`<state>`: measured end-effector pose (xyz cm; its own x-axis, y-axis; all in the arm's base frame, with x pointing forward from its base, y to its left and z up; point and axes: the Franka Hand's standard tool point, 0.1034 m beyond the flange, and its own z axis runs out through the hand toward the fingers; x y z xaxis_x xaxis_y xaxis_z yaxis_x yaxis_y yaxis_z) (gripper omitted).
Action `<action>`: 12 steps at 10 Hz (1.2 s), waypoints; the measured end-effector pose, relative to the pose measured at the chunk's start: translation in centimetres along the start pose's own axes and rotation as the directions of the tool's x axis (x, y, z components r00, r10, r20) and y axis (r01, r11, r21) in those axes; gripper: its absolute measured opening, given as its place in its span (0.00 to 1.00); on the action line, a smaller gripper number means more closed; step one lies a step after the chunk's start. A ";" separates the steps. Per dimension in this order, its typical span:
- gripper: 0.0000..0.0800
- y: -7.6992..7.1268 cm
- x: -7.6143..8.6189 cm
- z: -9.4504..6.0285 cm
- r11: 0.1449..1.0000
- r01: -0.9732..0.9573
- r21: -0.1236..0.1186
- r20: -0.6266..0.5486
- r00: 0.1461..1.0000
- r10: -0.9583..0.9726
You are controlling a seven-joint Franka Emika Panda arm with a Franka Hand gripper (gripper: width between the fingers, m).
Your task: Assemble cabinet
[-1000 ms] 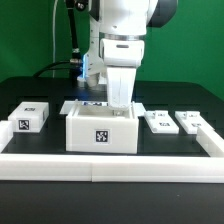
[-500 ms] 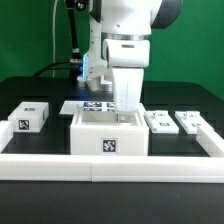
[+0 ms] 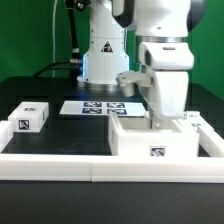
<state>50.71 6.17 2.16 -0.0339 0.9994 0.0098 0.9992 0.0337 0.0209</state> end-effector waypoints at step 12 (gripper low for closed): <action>0.05 1.2 5.3 0.0 0.999 -0.041 0.022 0.004 0.999 0.040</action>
Offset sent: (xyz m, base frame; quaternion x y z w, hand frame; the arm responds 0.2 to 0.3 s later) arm 0.0101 0.0199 -0.0077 -0.0179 0.0052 -0.0406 0.9990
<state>51.76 11.55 2.20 0.0066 1.0000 0.0066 1.0000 -0.0066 -0.0015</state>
